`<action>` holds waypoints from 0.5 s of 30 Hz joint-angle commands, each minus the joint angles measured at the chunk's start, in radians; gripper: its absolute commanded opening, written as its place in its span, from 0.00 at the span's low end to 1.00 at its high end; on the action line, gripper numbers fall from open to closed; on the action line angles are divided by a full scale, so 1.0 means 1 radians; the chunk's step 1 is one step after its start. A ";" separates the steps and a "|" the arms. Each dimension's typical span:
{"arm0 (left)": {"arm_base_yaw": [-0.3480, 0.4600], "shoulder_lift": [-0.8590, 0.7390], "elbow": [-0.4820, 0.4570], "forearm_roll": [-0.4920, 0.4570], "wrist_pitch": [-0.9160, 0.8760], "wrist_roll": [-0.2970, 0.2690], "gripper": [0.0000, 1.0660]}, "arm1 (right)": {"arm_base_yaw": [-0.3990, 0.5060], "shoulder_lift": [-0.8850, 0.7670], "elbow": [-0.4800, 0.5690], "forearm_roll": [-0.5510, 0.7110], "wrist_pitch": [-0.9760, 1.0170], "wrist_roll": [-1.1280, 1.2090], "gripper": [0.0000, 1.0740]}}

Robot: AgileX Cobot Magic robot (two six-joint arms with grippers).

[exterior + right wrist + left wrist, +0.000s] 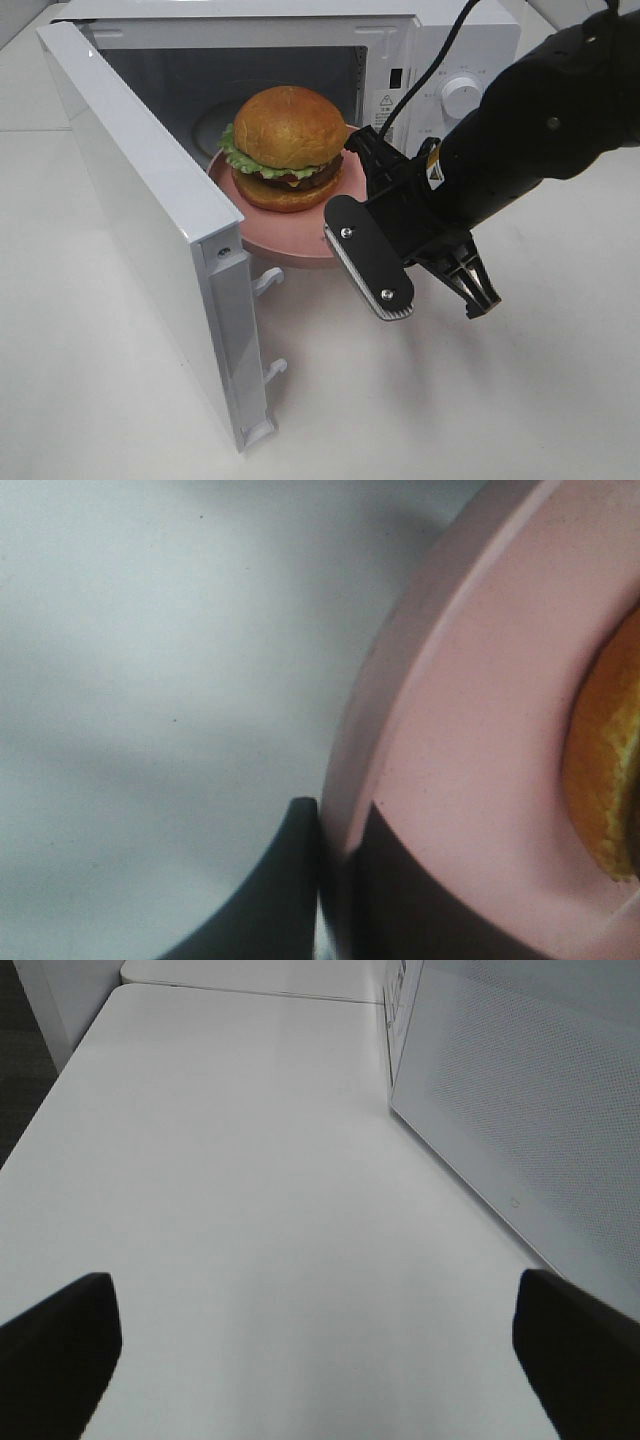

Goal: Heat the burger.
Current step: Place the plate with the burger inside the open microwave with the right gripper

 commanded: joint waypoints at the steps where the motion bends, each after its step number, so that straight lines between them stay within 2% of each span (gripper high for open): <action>1: -0.007 -0.016 -0.001 -0.004 -0.017 0.000 0.94 | 0.000 0.017 -0.046 0.014 -0.064 -0.007 0.00; 15: -0.007 -0.016 -0.001 -0.002 -0.017 0.001 0.94 | 0.000 0.104 -0.151 0.015 -0.042 0.007 0.00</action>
